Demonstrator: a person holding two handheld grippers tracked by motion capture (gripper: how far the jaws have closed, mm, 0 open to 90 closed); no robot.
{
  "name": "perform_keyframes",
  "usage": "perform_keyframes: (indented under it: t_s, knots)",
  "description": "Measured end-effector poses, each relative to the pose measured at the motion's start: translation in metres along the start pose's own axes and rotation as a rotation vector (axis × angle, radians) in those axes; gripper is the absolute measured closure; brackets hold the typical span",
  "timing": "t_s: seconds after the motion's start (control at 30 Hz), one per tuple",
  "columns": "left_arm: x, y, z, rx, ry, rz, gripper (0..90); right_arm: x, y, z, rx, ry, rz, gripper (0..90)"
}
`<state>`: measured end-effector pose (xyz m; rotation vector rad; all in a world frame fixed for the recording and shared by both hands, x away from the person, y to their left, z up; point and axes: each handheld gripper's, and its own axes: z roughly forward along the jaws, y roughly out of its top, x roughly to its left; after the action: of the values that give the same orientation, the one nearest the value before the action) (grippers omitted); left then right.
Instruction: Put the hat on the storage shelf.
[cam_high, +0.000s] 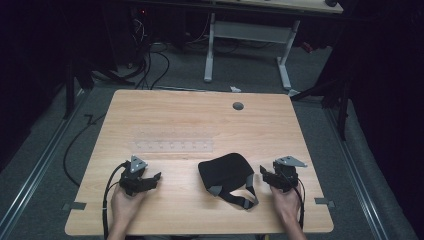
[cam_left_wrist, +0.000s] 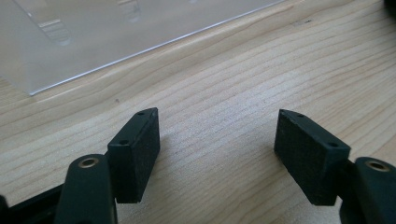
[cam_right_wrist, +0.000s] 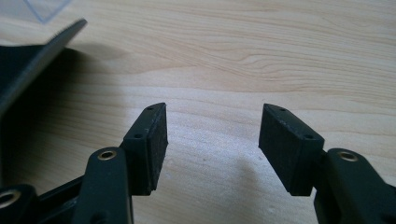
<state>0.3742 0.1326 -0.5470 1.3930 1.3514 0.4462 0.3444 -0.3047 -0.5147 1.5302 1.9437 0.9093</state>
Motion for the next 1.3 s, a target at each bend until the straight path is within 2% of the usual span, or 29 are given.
perform_keyframes:
  t_s: [0.17, 0.2, 0.37, 0.57, 0.6, 0.73, 0.77, 0.8, 0.83, 0.87, 1.03, 1.17, 1.3]
  knots:
    - [0.000, 0.000, 0.000, 0.000, 0.000, 0.000, 31.7, -0.003, 0.000, -0.010, -0.030, 0.048, 0.036, 43.0]
    - [0.000, 0.000, 0.000, -0.001, 0.000, -0.001, 31.7, -0.001, 0.001, -0.016, -0.039, 0.090, 0.064, 42.6]
    - [0.000, 0.000, 0.000, 0.000, 0.000, 0.000, 31.6, 0.004, 0.002, -0.028, -0.050, 0.126, 0.062, 43.4]
    - [0.000, 0.000, 0.000, -0.002, 0.002, 0.001, 31.5, 0.009, 0.002, -0.035, -0.073, 0.158, 0.053, 42.7]
    - [0.000, 0.000, 0.000, -0.001, 0.001, 0.000, 31.5, 0.012, 0.003, -0.038, -0.085, 0.184, 0.056, 42.6]
    - [0.000, 0.000, 0.000, -0.002, 0.002, 0.001, 31.4, 0.021, 0.005, -0.040, -0.096, 0.213, 0.028, 41.1]
    - [0.000, 0.000, 0.000, -0.002, 0.002, 0.001, 31.4, 0.025, 0.005, -0.041, -0.096, 0.205, 0.014, 40.2]
    - [0.000, 0.000, 0.000, -0.002, 0.002, 0.001, 31.4, 0.025, 0.005, -0.041, -0.096, 0.205, 0.014, 40.2]
    - [0.000, 0.000, 0.000, -0.002, 0.002, 0.001, 31.4, 0.031, 0.006, -0.041, -0.110, 0.180, -0.030, 39.6]
    - [0.000, 0.000, 0.000, -0.002, 0.002, 0.001, 31.4, 0.033, 0.006, -0.040, -0.112, 0.190, -0.034, 38.6]
    - [0.000, 0.000, 0.000, -0.003, 0.003, 0.001, 31.3, 0.037, 0.008, -0.031, -0.085, 0.215, -0.029, 35.9]
    - [0.000, 0.000, 0.000, -0.003, 0.003, 0.001, 31.3, 0.037, 0.007, -0.020, -0.057, 0.254, 0.014, 33.6]
    - [0.000, 0.000, 0.000, -0.003, 0.003, 0.001, 31.2, 0.038, 0.005, -0.013, -0.040, 0.281, 0.023, 33.5]
